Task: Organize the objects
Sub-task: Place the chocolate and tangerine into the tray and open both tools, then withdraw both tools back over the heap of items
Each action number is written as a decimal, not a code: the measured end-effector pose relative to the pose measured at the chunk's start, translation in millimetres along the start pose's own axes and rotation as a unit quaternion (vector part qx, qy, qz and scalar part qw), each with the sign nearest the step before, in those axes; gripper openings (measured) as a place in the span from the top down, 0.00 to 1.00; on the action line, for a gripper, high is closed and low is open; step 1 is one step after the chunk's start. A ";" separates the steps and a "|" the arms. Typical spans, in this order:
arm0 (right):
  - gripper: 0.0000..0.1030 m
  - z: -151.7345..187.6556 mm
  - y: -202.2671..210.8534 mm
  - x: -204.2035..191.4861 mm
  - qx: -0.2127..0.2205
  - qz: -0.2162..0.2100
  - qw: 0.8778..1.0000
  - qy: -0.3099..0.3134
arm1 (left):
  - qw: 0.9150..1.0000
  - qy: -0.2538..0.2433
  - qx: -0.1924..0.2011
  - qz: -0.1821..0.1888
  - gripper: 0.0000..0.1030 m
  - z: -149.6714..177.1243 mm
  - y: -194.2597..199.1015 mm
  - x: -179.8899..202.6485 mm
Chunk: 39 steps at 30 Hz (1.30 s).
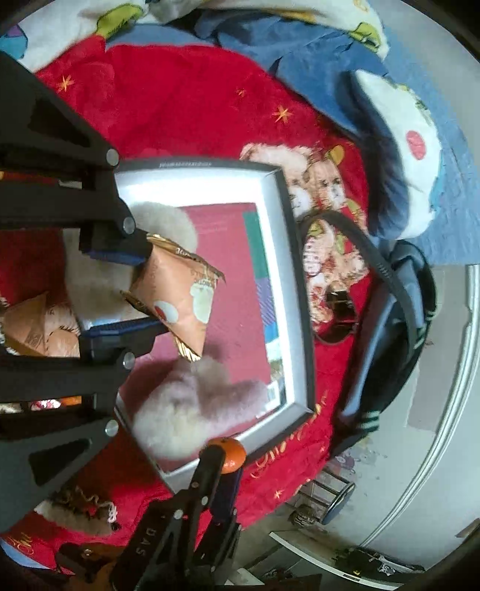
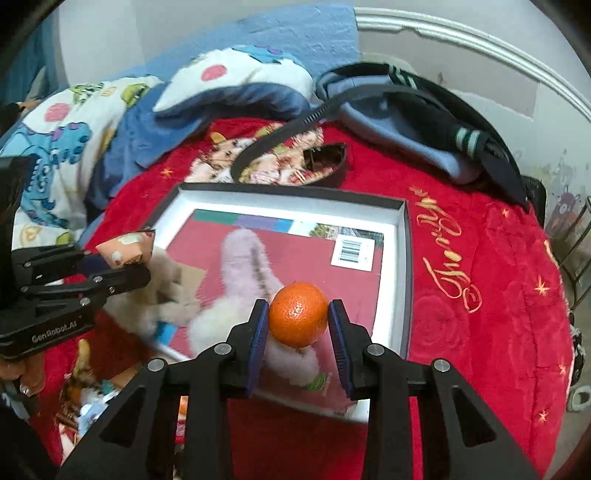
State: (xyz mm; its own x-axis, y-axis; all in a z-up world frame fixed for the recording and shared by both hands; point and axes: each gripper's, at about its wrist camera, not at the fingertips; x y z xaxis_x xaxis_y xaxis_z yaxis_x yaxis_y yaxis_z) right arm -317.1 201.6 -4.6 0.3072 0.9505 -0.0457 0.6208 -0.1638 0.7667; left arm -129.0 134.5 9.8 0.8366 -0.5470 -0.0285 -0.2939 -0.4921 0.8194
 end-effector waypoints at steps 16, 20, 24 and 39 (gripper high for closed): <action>0.67 0.3 -28.2 0.1 -0.024 0.015 0.999 0.016 | 1.000 0.028 -0.002 0.006 0.74 -12.4 -8.2 -2.5; 0.65 -2.6 -19.0 6.0 -0.012 0.018 1.000 -0.004 | 1.000 0.022 -0.015 -0.017 0.71 -12.4 -6.5 2.5; 0.63 -8.2 -2.6 8.3 0.002 0.017 1.000 -0.015 | 0.999 0.030 -0.016 -0.023 0.59 -12.7 1.3 1.0; 0.63 19.2 61.9 -1.1 0.012 -0.005 1.000 -0.009 | 1.000 0.022 -0.020 0.005 0.58 -6.8 43.0 -4.9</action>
State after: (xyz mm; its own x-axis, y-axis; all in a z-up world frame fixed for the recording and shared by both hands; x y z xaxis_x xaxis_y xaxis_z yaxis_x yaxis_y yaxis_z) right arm -265.2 185.3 30.6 0.3128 0.9476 -0.0651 0.6418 -0.1603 0.7500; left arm -142.5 120.7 49.1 0.8539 -0.5204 0.0050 -0.2849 -0.4593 0.8413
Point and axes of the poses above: each gripper's, at about its wrist camera, not at the fingertips, and y roughly against the way its jaws point, x to its right, z to its underside, and after that the axes turned 6 degrees about z, right-handed
